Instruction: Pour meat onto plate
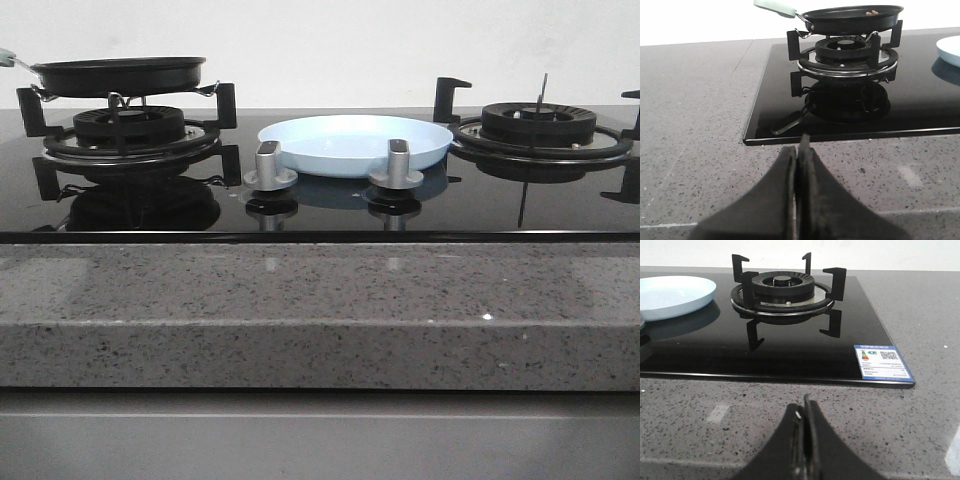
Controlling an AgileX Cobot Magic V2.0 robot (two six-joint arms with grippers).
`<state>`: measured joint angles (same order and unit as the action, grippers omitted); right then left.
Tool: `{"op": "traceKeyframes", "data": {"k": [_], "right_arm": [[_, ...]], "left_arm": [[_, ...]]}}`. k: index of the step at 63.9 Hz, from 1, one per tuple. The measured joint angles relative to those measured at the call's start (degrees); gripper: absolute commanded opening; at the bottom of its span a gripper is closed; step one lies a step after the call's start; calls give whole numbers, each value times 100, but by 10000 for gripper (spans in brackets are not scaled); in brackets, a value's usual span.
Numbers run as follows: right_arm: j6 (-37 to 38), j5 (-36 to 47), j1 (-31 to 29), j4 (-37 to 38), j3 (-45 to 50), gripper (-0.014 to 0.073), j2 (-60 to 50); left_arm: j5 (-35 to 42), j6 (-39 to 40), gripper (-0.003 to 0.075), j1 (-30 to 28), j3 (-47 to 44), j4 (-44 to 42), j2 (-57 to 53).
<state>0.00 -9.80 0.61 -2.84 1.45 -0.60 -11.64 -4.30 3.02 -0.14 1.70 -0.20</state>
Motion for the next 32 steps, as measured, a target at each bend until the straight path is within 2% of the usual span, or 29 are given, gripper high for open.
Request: {"op": "traceKeyframes", "data": {"k": [32], "right_arm": [[0, 0, 0, 0, 0, -58, 0]], "left_arm": [[25, 0, -20, 0, 0, 0, 0]]}}
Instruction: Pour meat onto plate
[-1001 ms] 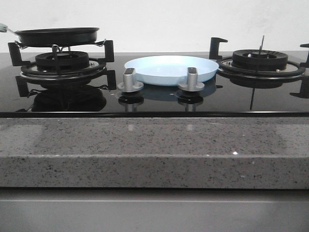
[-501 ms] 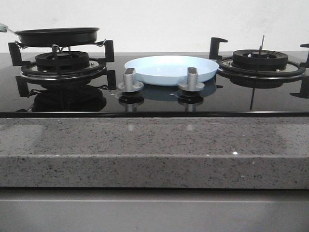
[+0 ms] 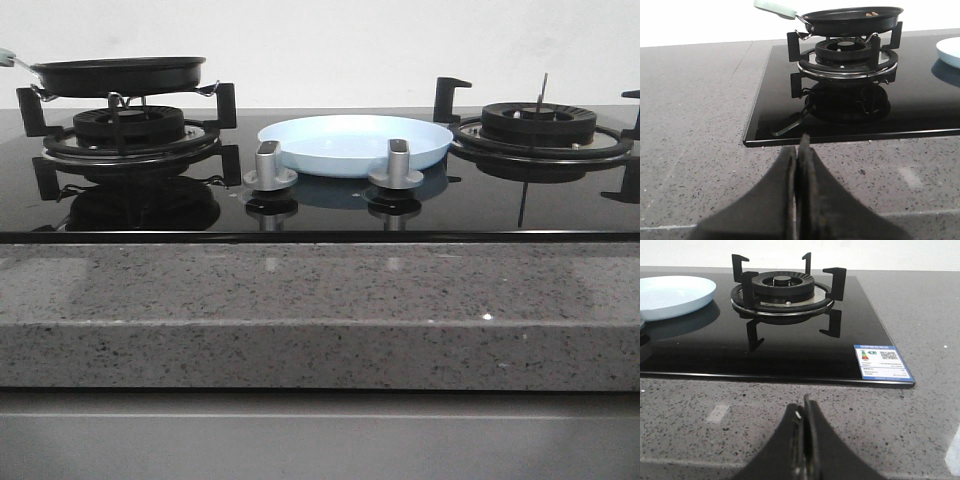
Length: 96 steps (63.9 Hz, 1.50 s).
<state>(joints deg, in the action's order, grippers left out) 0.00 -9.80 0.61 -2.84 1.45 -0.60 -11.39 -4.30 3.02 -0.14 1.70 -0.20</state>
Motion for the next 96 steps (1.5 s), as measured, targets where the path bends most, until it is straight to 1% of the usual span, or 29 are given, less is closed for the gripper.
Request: {"op": "traceKeyframes", "data": {"k": [11, 19, 24, 30, 36, 40, 46, 57, 65, 76, 80, 83, 87, 88, 89, 90, 91, 95, 96], "right_arm": [[0, 130, 0, 0, 0, -58, 0], [0, 244, 0, 0, 0, -58, 0], [0, 86, 0, 0, -132, -58, 0], [0, -230, 0, 0, -539, -58, 0], [0, -569, 0, 0, -1085, -58, 0], [0, -786, 0, 0, -1597, -58, 137], [0, -1050, 0, 0, -2258, -58, 571], [0, -1472, 0, 10, -3303, -58, 1655], [0, -1779, 0, 10, -3694, -58, 2248], [0, -1915, 0, 10, -3759, -46, 2433], [0, -1923, 0, 10, -3767, 6, 2433], [0, -1928, 0, 10, -3772, 59, 2433], [0, -1928, 0, 10, -3772, 167, 2433], [0, -1928, 0, 10, -3772, 208, 2433], [0, -1928, 0, 10, -3772, 235, 2433], [0, -1928, 0, 10, -3772, 263, 2433], [0, -1928, 0, 10, -3772, 304, 2433], [0, -1928, 0, 10, -3772, 411, 2433], [0, -1928, 0, 10, -3772, 429, 2433]], "left_arm": [[17, 0, -20, 0, 0, 0, 0], [359, 0, -20, 0, 0, 136, 0], [508, 0, -20, 0, 68, 248, 0], [241, 0, -20, 0, 409, 271, 0], [-158, 0, -20, 0, 1013, 279, 85], [-520, 0, -20, 0, 1488, 279, 336], [-838, 0, -20, 0, 2106, 279, 913], [-968, 0, -20, 0, 2943, 279, 2162], [-981, 0, -20, 0, 3275, 335, 2731], [-998, 0, -10, 0, 3335, 363, 2859], [-998, 0, 45, 0, 3335, 372, 2859], [-998, 0, 113, 0, 3335, 372, 2859], [-998, 0, 237, 0, 3335, 372, 2859], [-998, 0, 269, 0, 3335, 372, 2859], [-998, 0, 318, 0, 3335, 375, 2859], [-998, 0, 352, 0, 3335, 375, 2859], [-998, 0, 401, 0, 3335, 375, 2859], [-998, 0, 526, 0, 3335, 385, 2859], [-998, 0, 547, 0, 3335, 384, 2859]]}}
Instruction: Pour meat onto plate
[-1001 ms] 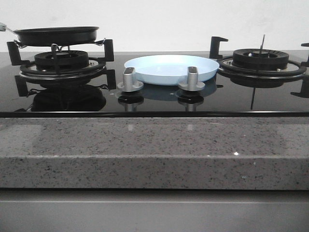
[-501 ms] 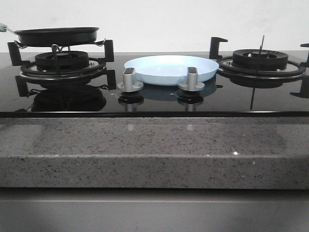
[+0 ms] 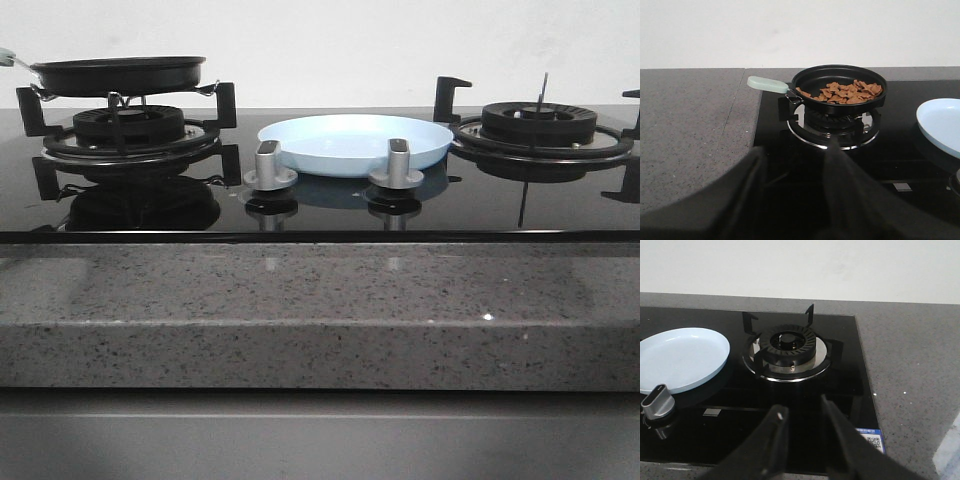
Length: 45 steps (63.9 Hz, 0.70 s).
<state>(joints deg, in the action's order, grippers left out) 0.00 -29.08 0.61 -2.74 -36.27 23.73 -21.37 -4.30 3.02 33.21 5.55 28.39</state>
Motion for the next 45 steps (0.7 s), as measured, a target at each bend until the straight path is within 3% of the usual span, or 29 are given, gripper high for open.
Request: {"op": "traceKeyframes", "data": {"k": [6, 32, 45], "right_arm": [[0, 0, 0, 0, 0, 492, 0], [0, 223, 0, 0, 0, 487, 89], [0, 216, 0, -445, -188, 487, 763]], "left_arm": [[0, 0, 608, 0, 0, 0, 0], [0, 0, 606, 0, 0, 0, 0], [0, 0, 606, 0, 0, 0, 0]]}}
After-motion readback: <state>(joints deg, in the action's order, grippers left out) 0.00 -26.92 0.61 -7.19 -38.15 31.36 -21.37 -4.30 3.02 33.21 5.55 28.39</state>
